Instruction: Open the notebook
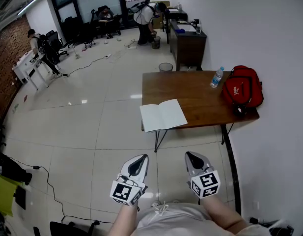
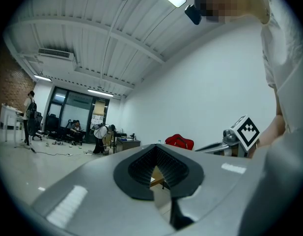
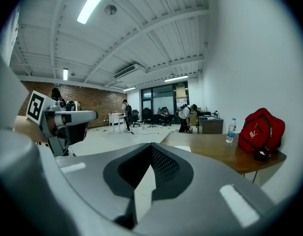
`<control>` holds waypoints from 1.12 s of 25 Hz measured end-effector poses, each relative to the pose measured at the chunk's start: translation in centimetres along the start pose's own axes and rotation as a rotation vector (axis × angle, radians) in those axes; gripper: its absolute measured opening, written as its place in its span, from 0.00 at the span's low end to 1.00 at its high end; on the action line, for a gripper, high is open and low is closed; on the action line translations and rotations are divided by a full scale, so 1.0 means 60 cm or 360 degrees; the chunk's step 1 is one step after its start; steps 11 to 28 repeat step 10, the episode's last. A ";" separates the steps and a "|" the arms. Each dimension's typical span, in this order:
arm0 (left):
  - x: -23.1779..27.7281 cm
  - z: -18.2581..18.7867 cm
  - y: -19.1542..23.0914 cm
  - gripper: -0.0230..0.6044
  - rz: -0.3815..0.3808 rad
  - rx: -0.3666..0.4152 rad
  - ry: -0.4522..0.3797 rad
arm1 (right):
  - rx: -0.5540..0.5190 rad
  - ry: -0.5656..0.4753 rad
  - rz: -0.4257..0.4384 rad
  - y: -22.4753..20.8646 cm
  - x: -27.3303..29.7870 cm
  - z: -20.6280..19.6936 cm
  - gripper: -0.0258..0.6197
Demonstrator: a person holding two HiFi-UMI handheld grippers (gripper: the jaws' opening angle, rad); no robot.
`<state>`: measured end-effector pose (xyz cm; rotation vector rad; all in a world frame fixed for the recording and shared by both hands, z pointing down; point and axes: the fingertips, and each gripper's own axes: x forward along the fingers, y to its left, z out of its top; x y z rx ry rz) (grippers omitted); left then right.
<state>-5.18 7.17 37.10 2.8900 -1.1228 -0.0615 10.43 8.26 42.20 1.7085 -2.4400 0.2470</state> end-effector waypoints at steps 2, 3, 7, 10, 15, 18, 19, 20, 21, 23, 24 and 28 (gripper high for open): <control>0.003 -0.003 0.000 0.04 -0.0006 0.0004 0.0005 | -0.0002 -0.0001 0.0005 -0.001 0.002 0.001 0.04; 0.005 -0.005 0.000 0.04 -0.0011 0.0006 0.0007 | -0.0003 -0.0001 0.0007 -0.003 0.003 0.001 0.04; 0.013 0.002 -0.006 0.04 -0.0023 0.0012 -0.0013 | 0.0001 0.0006 0.0008 -0.008 0.003 -0.001 0.04; 0.020 0.002 -0.007 0.04 -0.0026 0.0011 -0.0003 | 0.0007 0.0011 0.0005 -0.013 0.004 0.001 0.04; 0.020 0.002 -0.007 0.04 -0.0026 0.0011 -0.0003 | 0.0007 0.0011 0.0005 -0.013 0.004 0.001 0.04; 0.020 0.002 -0.007 0.04 -0.0026 0.0011 -0.0003 | 0.0007 0.0011 0.0005 -0.013 0.004 0.001 0.04; 0.020 0.002 -0.007 0.04 -0.0026 0.0011 -0.0003 | 0.0007 0.0011 0.0005 -0.013 0.004 0.001 0.04; 0.020 0.002 -0.007 0.04 -0.0026 0.0011 -0.0003 | 0.0007 0.0011 0.0005 -0.013 0.004 0.001 0.04; 0.020 0.002 -0.007 0.04 -0.0026 0.0011 -0.0003 | 0.0007 0.0011 0.0005 -0.013 0.004 0.001 0.04; 0.020 0.002 -0.007 0.04 -0.0026 0.0011 -0.0003 | 0.0007 0.0011 0.0005 -0.013 0.004 0.001 0.04; 0.020 0.002 -0.007 0.04 -0.0026 0.0011 -0.0003 | 0.0007 0.0011 0.0005 -0.013 0.004 0.001 0.04; 0.020 0.002 -0.007 0.04 -0.0026 0.0011 -0.0003 | 0.0007 0.0011 0.0005 -0.013 0.004 0.001 0.04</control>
